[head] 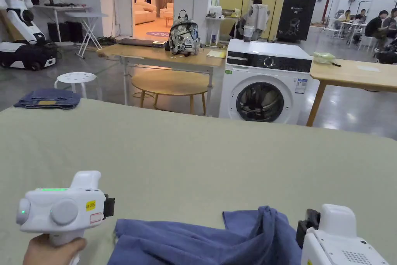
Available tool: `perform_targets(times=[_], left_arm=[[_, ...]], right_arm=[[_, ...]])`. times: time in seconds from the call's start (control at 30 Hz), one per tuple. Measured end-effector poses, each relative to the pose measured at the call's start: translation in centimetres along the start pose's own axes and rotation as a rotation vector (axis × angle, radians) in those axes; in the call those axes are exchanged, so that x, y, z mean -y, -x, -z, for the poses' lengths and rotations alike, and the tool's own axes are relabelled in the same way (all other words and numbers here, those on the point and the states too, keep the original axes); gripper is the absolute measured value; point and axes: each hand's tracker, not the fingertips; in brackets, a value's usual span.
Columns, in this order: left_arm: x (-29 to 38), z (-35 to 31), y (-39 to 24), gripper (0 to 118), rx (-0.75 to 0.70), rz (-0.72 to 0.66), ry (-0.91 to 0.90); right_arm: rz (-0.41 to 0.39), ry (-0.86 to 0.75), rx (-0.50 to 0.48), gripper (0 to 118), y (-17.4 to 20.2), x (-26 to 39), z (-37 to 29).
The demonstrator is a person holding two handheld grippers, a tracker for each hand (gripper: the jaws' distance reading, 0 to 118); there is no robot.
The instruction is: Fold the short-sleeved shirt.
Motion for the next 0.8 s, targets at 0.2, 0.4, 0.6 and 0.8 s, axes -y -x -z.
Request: perform_targets(times=[0.2, 0.4, 0.6, 0.8], left_arm=[[-3.0, 5.4, 0.8, 0, 0.035, -0.017, 0.180], [-4.5, 10.0, 1.0, 44, 0.038, -0.074, 0.299], [-4.0, 13.1, 0.3, 88, 0.002, -0.070, 0.400], [-2.0, 15.7, -0.7, 87, -0.087, -0.030, 0.543]], right_arm=[[0.005, 0.018, 0.016, 0, -1.0, 0.5, 0.8], [0.006, 0.028, 0.039, 0, -2.3, 0.6, 0.7], [-0.006, 0.040, 0.064, 0, -3.3, 1.0, 0.8], [-0.020, 0.071, 0.084, 0, -3.9, 1.7, 1.4]])
